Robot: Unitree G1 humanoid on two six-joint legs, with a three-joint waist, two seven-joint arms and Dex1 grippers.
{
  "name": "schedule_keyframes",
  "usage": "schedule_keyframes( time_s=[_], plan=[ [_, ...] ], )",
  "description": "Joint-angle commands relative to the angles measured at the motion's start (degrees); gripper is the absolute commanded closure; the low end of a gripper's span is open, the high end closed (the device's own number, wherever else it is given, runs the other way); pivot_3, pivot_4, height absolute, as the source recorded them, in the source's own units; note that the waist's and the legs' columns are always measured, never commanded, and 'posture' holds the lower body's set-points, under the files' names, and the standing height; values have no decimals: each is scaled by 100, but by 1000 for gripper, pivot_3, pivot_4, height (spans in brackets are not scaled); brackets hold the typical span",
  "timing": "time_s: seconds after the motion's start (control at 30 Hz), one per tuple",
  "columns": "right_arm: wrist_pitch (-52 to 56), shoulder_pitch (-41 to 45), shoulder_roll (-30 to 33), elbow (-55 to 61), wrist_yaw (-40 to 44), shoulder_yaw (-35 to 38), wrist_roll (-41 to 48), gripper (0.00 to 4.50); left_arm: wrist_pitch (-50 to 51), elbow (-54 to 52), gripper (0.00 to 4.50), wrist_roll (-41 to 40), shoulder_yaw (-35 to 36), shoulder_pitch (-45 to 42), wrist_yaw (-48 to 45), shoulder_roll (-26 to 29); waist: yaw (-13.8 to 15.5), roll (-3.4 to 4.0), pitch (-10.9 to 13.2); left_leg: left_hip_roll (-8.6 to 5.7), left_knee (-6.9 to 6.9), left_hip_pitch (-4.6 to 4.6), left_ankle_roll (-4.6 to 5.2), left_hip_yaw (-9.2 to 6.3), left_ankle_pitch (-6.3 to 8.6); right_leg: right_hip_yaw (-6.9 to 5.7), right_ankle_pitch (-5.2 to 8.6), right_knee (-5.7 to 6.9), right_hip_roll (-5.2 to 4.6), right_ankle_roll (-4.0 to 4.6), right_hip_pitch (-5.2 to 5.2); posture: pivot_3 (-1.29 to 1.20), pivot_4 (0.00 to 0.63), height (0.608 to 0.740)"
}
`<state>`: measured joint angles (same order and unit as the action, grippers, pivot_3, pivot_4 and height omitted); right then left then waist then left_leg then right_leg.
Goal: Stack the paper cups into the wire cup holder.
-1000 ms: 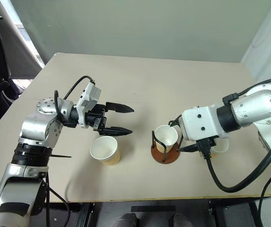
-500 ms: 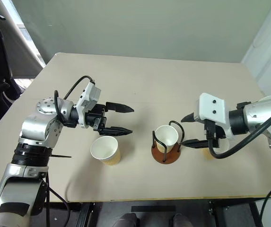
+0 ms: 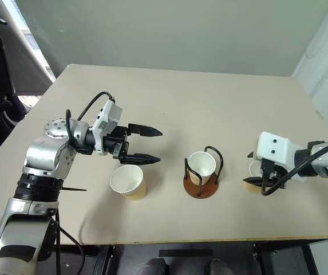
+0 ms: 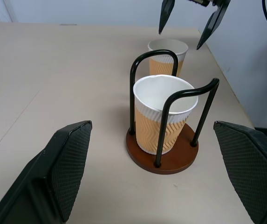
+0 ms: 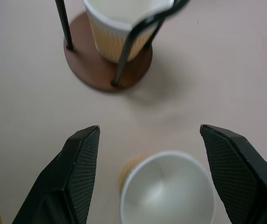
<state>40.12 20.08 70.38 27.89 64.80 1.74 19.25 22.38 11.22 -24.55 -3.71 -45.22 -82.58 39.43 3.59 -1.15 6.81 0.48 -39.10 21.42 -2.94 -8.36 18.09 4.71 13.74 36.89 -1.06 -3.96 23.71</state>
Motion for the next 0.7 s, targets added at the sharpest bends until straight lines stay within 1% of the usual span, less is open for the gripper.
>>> schedule_keyframes(
  time_s=[0.03,0.4,0.7],
  plan=[
    [-196,-129,195,16,-24,318,-145,1060,-63,-105,0,-38,50,-111,-58,21,0,0,0,0,0,0,0,0,0,0,0,0,0,0,0,0,150,740],
    [-541,-665,281,-177,-49,335,-424,1060,-86,-80,0,-17,43,-130,-37,-7,-1,0,0,0,-1,-2,2,3,1,1,1,0,0,-2,-2,0,150,740],
    [-975,-847,242,-513,-36,93,-811,1060,-57,-140,0,-34,65,-93,-26,27,-1,0,0,0,-4,-3,4,4,2,2,0,0,0,-3,-4,0,150,740]
  ],
)
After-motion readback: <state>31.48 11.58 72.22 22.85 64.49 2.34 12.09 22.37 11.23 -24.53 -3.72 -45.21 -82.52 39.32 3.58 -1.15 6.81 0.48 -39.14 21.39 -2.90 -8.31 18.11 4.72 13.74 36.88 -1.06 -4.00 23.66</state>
